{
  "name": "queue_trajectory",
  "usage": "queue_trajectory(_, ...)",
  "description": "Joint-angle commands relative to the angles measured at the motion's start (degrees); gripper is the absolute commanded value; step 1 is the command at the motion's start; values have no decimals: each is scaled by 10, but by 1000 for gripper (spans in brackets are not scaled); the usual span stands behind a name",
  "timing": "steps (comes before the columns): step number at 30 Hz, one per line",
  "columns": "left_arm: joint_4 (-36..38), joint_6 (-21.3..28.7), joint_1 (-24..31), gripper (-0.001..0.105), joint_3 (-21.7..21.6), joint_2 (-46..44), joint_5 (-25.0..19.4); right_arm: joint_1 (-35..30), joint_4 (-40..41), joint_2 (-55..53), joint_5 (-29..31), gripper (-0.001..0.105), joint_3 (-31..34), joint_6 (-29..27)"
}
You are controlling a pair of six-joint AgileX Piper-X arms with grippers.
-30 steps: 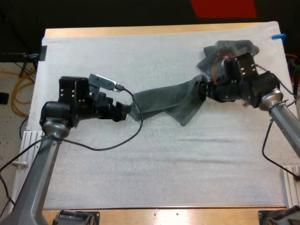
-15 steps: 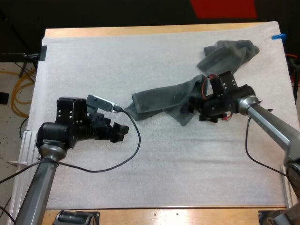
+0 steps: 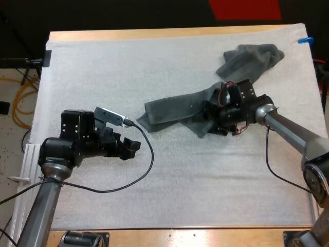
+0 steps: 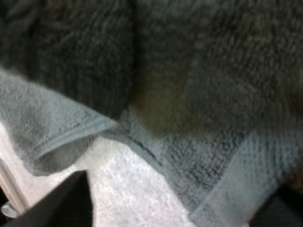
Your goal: Pick towel from pile fold and stack
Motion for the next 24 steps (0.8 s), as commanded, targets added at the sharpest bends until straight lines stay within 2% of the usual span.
queue_trajectory(1, -2, -1, 1, 67, 0, -7, -2, 11, 4, 14, 4, 41, 3, -2)
queue_trajectory(4, -2, -1, 1, 67, 0, -7, -2, 19, 9, 8, 4, 3, 3, -20)
queue_trajectory(5, -2, -1, 1, 67, 0, -7, -2, 22, 19, 1, 5, 1, 3, -37)
queue_trajectory(8, -2, -1, 1, 67, 0, -7, -2, 29, 83, -29, 21, 1, 3, -107)
queue_trajectory(12, -2, 3, 1, 67, 0, -7, -2, 40, 261, -98, 70, 1, 3, -259)
queue_trajectory(16, -2, 3, 1, 67, 0, -7, -1, 46, 407, -147, 133, 1, 4, -369)
queue_trajectory(19, -2, 3, 1, 67, 0, -7, 10, 45, 467, -172, 169, 1, 11, -406)
queue_trajectory(24, 6, 3, -16, 67, 0, -7, 27, 45, 512, -201, 170, 1, 26, -442)
